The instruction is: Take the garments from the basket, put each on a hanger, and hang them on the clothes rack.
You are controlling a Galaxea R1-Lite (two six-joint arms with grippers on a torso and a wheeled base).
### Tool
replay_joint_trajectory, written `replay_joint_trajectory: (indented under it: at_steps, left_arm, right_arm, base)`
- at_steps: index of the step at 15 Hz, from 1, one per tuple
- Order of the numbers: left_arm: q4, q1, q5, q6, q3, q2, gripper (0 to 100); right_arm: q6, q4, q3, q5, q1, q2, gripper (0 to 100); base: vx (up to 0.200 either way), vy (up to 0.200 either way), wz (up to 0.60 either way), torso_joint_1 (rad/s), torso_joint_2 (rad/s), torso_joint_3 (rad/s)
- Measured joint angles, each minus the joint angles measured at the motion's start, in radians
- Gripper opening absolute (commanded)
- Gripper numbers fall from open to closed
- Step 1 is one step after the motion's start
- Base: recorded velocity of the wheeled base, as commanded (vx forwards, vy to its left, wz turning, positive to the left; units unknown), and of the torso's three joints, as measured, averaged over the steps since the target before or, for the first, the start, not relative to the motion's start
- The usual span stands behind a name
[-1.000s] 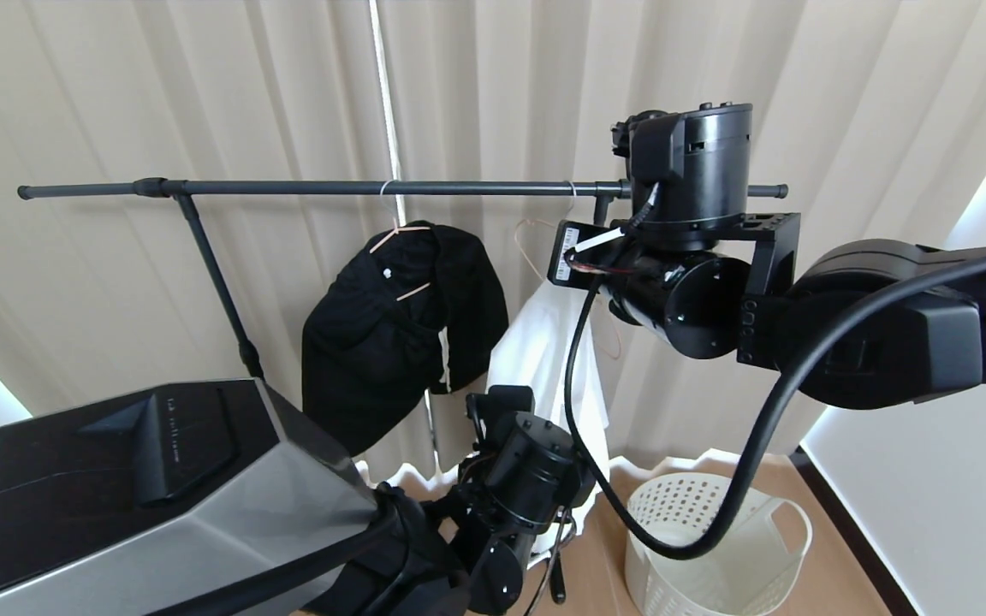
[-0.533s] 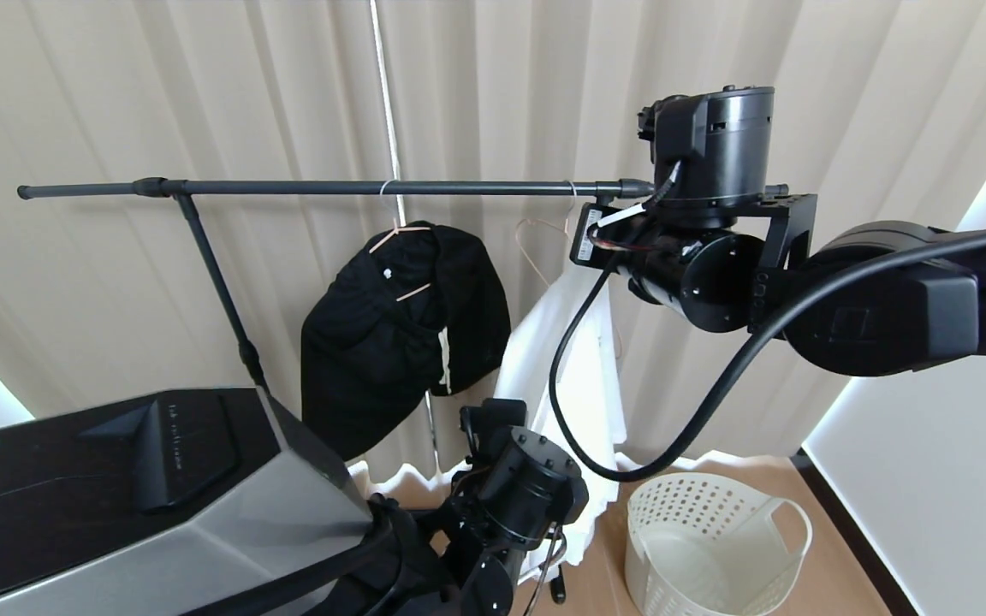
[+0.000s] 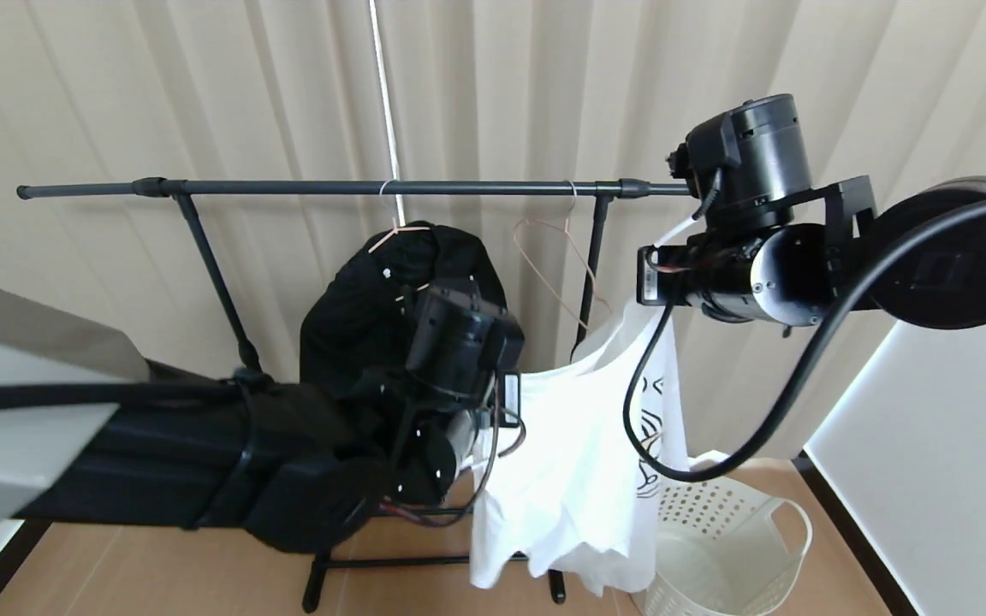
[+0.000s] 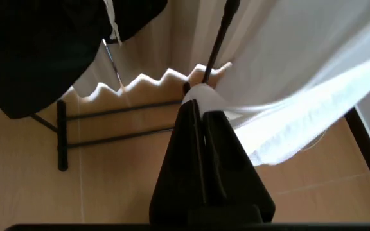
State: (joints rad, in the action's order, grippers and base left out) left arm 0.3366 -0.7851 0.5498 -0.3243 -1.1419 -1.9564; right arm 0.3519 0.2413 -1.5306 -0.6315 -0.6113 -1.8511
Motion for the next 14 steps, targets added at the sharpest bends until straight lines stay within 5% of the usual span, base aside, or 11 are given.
replay_joint_trajectory:
  at_steps: [4,8,10,14]
  left_arm:
    - [-0.203,0.059,-0.014,0.024,-0.246,0.026,0]
    - [-0.255,0.067,-0.059,0.072,-0.354,0.041,0]
    - [-0.283,0.074,-0.135,0.094,-0.357,0.072,0]
    - [-0.299,0.117,-0.252,0.099,-0.302,0.136,0]
  right_arm:
    - [0.004,0.31,-0.045,0.081,-0.008,0.083,0]
    - [0.082,0.317,-0.067,0.091,-0.098,0.109,0]
    - [0.176,0.311,-0.127,0.087,-0.141,0.085,0]
    - [0.197,0.245,-0.182,0.061,-0.121,0.036,0]
  base:
    - [0.0,0.0,0.0,0.0,0.0,0.0]
    - [0.0,0.0,0.0,0.0,0.0,0.0]
    - [0.0,0.0,0.0,0.0,0.0,0.0]
    - [0.0,0.0,0.0,0.0,0.0,0.0]
